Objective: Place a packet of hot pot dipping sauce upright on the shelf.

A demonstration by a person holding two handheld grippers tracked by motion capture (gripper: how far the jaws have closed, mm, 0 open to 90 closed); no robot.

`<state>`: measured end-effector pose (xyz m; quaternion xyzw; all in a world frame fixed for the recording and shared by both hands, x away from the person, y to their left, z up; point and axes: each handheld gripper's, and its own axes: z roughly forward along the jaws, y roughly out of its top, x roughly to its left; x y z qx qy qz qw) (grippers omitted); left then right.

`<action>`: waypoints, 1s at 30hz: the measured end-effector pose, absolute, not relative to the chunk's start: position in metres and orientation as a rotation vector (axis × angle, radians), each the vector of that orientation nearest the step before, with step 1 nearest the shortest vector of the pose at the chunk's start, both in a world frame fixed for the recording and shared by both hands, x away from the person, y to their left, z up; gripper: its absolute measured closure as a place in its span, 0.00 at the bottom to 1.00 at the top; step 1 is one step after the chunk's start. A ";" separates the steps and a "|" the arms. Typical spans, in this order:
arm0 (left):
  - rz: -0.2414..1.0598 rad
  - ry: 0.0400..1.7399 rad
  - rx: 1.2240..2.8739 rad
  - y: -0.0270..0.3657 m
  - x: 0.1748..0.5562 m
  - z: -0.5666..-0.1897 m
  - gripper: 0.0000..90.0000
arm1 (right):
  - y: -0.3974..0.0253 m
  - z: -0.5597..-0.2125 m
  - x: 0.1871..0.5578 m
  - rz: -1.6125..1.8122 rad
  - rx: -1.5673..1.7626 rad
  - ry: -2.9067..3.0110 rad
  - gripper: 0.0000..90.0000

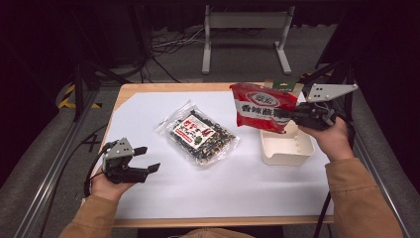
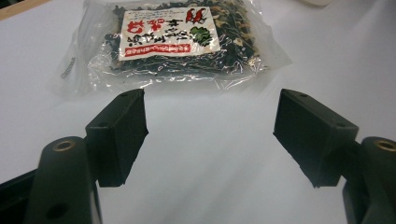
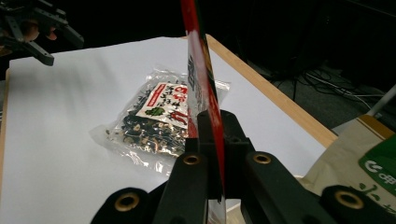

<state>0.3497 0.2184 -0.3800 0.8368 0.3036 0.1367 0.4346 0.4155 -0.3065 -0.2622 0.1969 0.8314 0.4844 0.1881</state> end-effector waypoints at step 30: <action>0.318 0.802 2.088 0.224 0.348 -0.387 0.29 | -0.361 -0.264 0.447 1.310 0.733 2.249 0.99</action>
